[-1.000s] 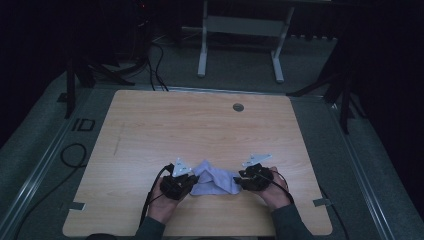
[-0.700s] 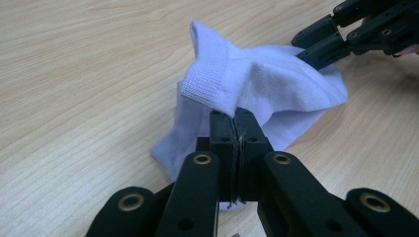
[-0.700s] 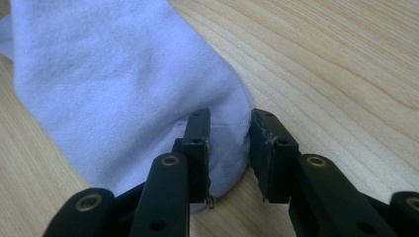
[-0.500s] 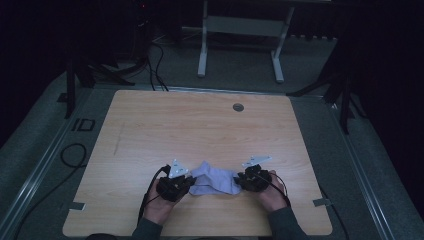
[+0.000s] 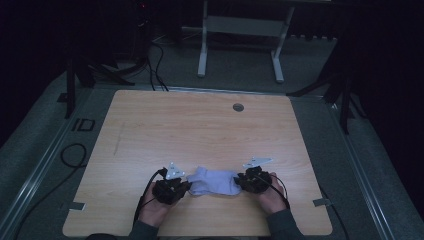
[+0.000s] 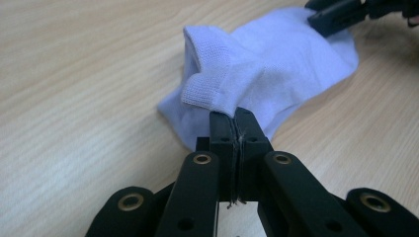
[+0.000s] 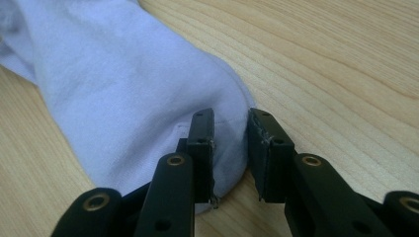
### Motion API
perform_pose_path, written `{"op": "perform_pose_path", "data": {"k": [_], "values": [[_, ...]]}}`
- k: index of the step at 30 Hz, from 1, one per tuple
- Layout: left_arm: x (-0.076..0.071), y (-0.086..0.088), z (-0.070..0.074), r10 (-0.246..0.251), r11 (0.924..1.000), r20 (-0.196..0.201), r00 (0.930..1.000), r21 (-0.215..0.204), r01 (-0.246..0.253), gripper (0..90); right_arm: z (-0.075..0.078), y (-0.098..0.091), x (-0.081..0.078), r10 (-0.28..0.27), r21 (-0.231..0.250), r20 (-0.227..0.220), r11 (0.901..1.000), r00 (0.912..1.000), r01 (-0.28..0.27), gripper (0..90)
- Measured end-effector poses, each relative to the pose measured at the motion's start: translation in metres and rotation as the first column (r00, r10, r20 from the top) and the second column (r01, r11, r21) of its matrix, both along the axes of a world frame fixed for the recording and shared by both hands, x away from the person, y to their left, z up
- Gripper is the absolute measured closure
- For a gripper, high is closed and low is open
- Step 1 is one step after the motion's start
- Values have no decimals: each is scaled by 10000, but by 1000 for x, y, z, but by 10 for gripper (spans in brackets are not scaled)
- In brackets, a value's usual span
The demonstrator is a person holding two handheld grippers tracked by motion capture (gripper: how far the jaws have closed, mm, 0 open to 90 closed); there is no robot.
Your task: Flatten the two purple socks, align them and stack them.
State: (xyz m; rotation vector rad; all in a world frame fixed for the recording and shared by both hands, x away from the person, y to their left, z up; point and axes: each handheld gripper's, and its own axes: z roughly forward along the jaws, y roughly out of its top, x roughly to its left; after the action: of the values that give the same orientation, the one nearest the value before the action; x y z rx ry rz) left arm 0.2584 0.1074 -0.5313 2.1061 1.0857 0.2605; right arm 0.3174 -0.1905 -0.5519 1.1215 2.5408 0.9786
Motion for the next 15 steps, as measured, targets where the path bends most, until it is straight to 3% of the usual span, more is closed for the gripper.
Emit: {"op": "perform_pose_path", "data": {"k": [15], "values": [[3,3,-14,259,9967,-592,9979,786,-212,886,-1,-1,-2,-168,182,58,9997,9998,166,719]]}}
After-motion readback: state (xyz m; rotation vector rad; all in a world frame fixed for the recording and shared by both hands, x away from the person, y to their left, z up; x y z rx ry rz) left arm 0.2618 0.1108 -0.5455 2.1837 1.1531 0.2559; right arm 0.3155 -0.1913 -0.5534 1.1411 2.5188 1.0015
